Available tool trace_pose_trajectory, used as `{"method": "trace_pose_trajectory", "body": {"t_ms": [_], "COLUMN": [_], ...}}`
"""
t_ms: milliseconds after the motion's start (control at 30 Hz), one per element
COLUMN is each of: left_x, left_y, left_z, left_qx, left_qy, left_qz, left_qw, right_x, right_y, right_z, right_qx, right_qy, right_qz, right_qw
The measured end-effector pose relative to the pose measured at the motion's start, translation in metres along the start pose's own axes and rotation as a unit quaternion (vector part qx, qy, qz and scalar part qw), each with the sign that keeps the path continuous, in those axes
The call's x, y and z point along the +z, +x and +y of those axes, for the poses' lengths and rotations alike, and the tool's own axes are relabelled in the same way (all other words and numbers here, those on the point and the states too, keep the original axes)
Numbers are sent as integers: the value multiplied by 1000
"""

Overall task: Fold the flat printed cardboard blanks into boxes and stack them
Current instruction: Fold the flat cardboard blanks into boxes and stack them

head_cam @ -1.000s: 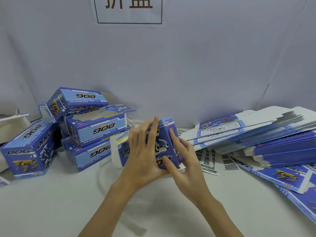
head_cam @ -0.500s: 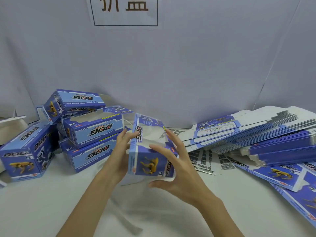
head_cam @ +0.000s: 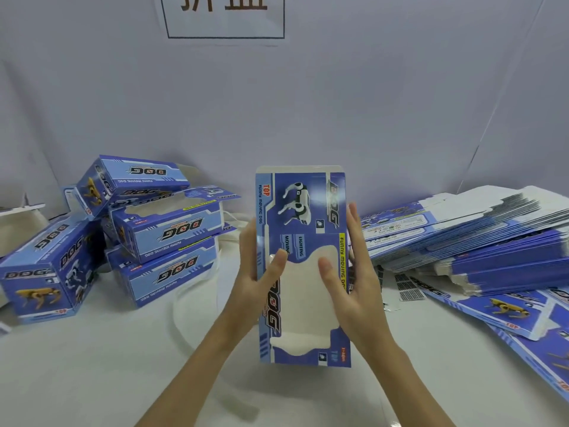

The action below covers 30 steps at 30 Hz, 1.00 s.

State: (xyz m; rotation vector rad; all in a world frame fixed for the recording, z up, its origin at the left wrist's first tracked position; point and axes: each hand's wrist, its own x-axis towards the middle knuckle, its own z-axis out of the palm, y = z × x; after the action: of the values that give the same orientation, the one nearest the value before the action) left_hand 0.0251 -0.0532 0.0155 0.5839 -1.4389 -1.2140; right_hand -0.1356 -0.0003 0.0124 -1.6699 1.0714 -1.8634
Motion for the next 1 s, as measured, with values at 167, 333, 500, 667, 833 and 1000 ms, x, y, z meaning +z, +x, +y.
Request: {"method": "trace_pose_trajectory", "body": {"t_ms": [167, 333, 500, 667, 833, 1000], "left_x": [1, 1, -1, 4, 3, -8], "left_y": [-2, -1, 0, 0, 9, 9], "left_z": [6, 3, 1, -2, -4, -6], "left_qx": [16, 9, 24, 99, 182, 207], "left_qy": [30, 42, 22, 81, 130, 138], "left_qz": [-3, -7, 19, 51, 114, 68], "left_qw": [999, 999, 999, 991, 968, 966], "right_x": [4, 7, 10, 5, 9, 34], "right_y": [-7, -4, -4, 2, -8, -16], "right_z": [3, 0, 2, 5, 14, 19], "right_qx": [15, 36, 41, -36, -37, -4], "right_qy": [-10, 0, -14, -89, -169, -196], "right_qz": [16, 42, 42, 54, 24, -51], "right_qw": [1000, 998, 998, 994, 985, 979]}}
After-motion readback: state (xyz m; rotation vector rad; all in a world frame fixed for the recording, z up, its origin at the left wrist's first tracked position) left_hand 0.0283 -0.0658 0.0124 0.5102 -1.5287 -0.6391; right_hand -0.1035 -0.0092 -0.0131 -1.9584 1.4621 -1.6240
